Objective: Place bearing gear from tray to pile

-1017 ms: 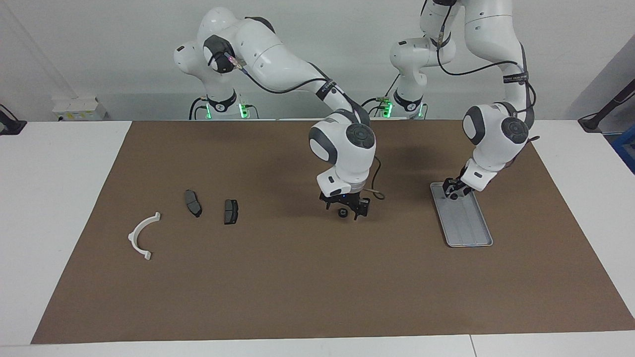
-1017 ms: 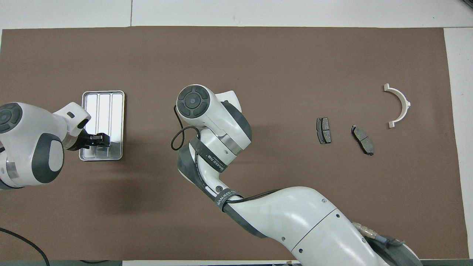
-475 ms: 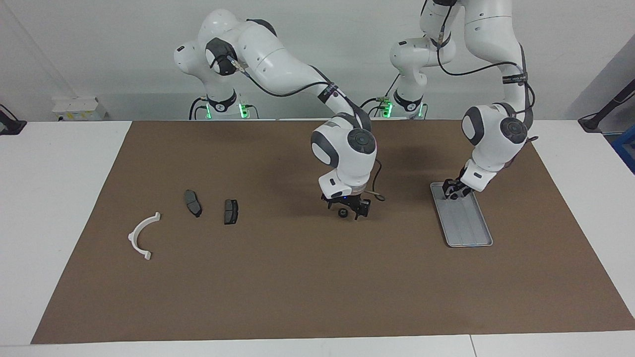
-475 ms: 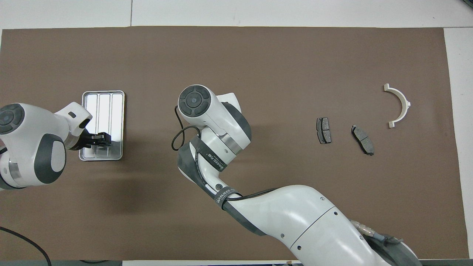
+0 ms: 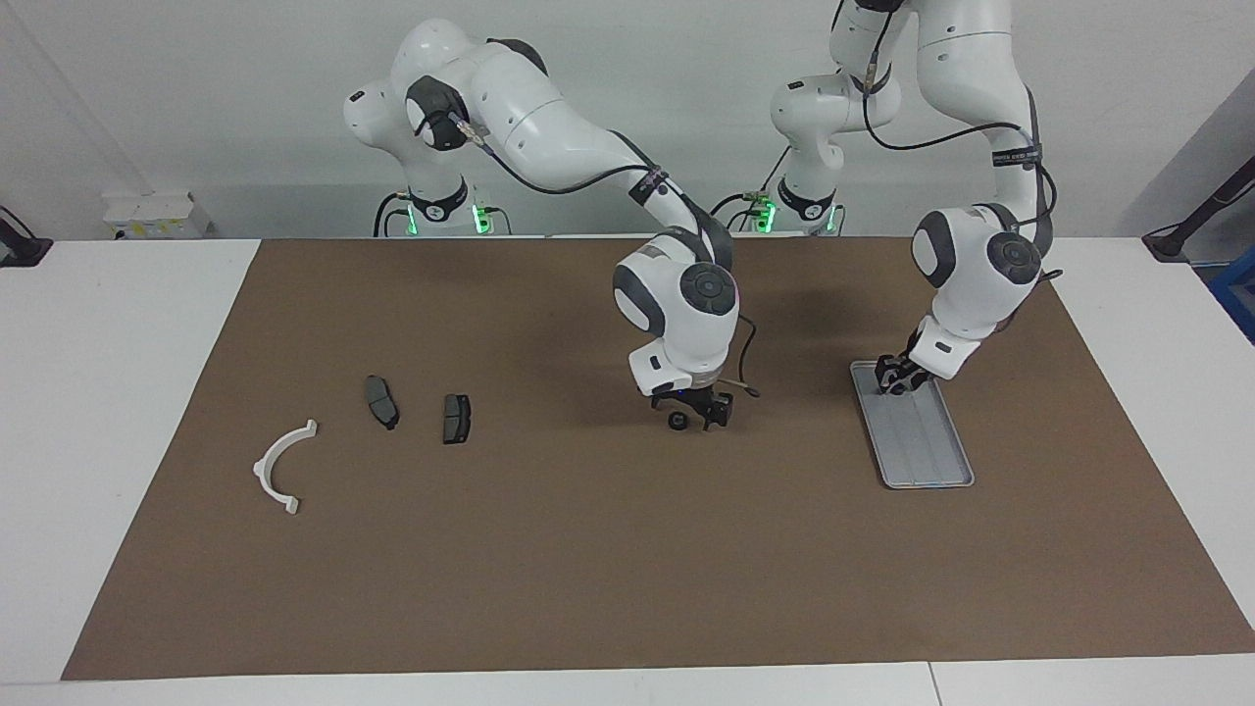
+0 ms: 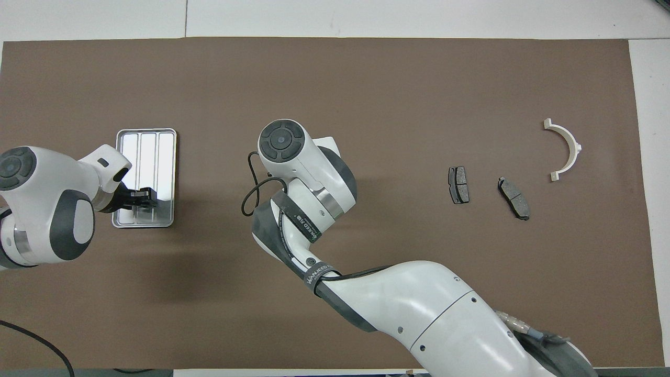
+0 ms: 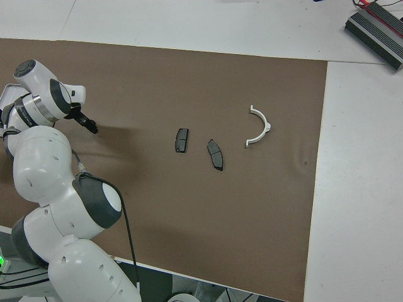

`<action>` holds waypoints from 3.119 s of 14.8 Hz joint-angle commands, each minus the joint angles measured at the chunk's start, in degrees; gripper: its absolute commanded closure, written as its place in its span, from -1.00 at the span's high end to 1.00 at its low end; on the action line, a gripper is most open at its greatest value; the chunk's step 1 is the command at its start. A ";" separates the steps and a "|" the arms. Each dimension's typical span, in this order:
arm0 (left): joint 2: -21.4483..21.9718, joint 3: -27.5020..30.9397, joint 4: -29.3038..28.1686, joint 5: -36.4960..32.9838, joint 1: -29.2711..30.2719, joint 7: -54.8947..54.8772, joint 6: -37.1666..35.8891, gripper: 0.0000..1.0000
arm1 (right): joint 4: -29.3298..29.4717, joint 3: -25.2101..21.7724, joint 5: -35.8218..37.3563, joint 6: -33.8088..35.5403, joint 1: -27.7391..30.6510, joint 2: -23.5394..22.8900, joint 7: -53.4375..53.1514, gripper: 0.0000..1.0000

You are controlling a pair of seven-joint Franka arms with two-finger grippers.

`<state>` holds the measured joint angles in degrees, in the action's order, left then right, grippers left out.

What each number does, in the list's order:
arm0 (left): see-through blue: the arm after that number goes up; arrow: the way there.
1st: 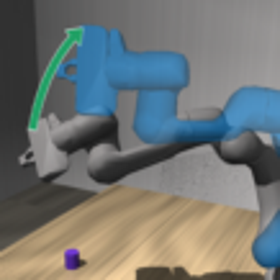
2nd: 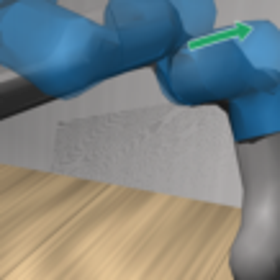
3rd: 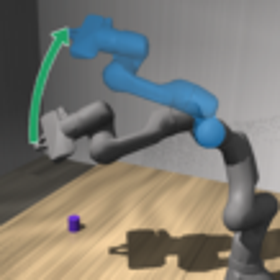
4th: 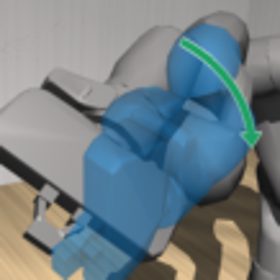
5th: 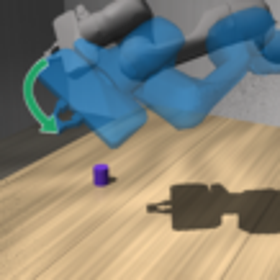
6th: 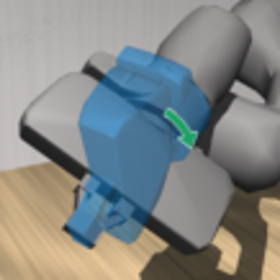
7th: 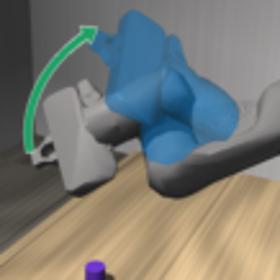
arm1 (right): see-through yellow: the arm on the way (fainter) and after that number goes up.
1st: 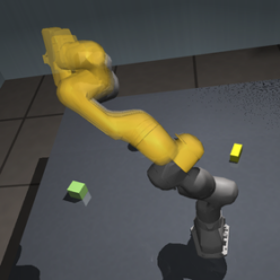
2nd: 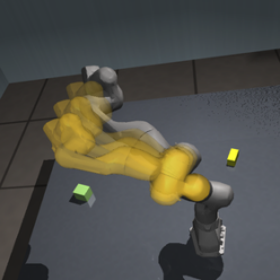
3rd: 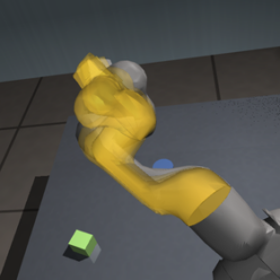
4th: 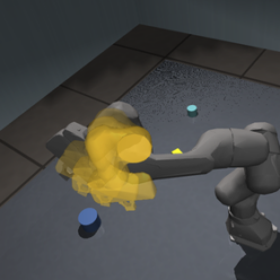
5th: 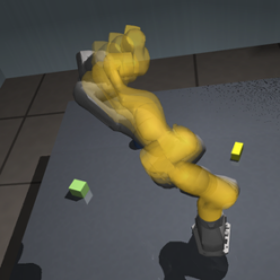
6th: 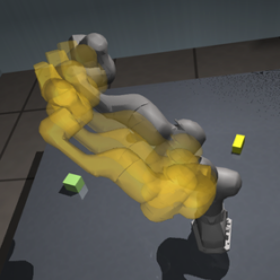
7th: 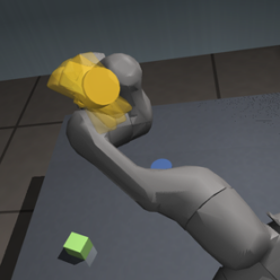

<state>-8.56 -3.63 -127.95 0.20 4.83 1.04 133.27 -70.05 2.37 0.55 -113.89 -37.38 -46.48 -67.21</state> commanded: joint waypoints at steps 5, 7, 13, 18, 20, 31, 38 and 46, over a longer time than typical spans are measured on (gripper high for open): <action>-0.14 0.11 -1.08 0.24 -0.17 0.37 1.90 -0.66 | -4.92 0.09 -1.08 -3.98 0.37 1.74 1.90 0.34; -0.14 0.11 -0.38 0.24 -0.17 0.37 1.03 -0.93 | -4.92 0.00 -0.90 -3.98 0.55 1.74 1.90 0.09; 0.39 -0.06 8.14 0.77 -0.17 0.98 -9.95 -0.99 | -5.00 0.00 -1.17 -5.64 0.64 1.65 1.82 -0.73; 0.57 -0.50 11.05 0.86 -0.34 4.14 -13.21 -0.99 | -4.13 0.00 -0.64 -3.99 0.90 2.00 1.82 -1.00; 0.57 -0.50 11.40 1.12 -1.31 5.90 -13.22 -0.98 | -2.99 -0.35 -0.11 0.57 0.90 3.23 1.99 -1.00; -3.64 -0.41 19.66 2.44 -19.65 32.94 -12.52 -0.98 | 3.78 -0.09 -0.81 22.13 23.54 16.69 52.99 -1.00; -18.06 -0.15 33.03 1.74 -34.70 51.78 -8.76 -0.98 | -10.51 -0.09 1.81 5.12 36.75 16.25 70.89 -1.00; -17.98 -0.24 28.19 1.74 -36.82 54.06 -4.53 -0.96 | -15.11 -0.18 2.79 -10.55 39.57 10.01 75.12 -1.00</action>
<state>-27.27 -4.86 -98.22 1.83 -30.74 53.16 126.46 -84.10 1.32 2.65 -121.72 1.43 -36.38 6.82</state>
